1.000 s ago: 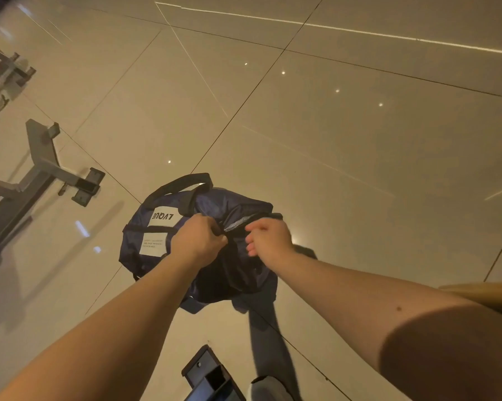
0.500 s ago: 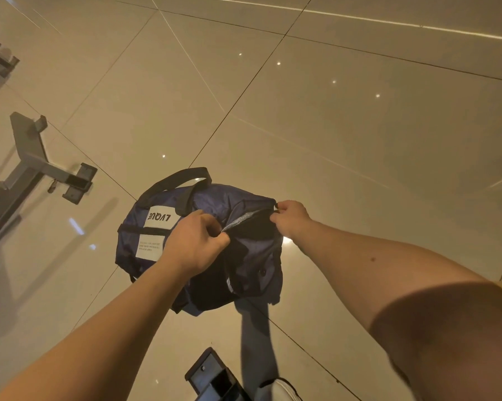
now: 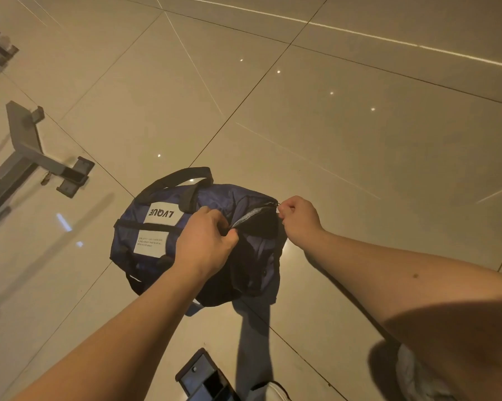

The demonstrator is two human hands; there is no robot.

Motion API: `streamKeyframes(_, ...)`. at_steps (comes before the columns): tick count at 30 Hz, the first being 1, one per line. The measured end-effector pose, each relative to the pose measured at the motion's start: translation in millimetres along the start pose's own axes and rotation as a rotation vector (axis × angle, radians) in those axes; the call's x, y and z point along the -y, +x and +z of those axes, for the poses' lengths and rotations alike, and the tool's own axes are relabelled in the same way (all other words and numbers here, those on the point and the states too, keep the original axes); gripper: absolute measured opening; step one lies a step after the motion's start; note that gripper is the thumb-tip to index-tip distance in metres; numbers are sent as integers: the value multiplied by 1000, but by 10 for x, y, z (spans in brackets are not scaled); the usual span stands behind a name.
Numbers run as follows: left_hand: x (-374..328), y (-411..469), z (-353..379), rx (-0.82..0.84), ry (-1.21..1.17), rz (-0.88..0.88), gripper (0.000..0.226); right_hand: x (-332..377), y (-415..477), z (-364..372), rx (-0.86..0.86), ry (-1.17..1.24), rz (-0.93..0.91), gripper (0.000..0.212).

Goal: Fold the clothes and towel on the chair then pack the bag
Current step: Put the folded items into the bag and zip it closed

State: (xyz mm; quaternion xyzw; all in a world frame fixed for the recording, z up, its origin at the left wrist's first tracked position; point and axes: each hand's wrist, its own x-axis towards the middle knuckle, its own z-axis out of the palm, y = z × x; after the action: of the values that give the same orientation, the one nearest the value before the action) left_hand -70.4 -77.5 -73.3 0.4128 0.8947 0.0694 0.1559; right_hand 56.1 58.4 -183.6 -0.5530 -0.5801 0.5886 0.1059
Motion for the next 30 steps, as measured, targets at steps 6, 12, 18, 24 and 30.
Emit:
streamKeyframes(6,-114,1,42,-61,22,-1,17,148,-106,-153,45,42,-114,16)
streamKeyframes(12,-127,-7,76,-66,-7,2,24,350,-224,-289,83,89,-165,26)
streamKeyframes(18,-71,-56,35,-34,-77,10,29,487,-308,-284,160,67,-193,30)
streamKeyframes(24,-151,-99,-32,-119,-88,2,44,595,-430,-214,283,16,-235,39)
streamKeyframes(30,-131,-71,-68,-168,-31,101,48,588,-360,-308,180,70,-168,41)
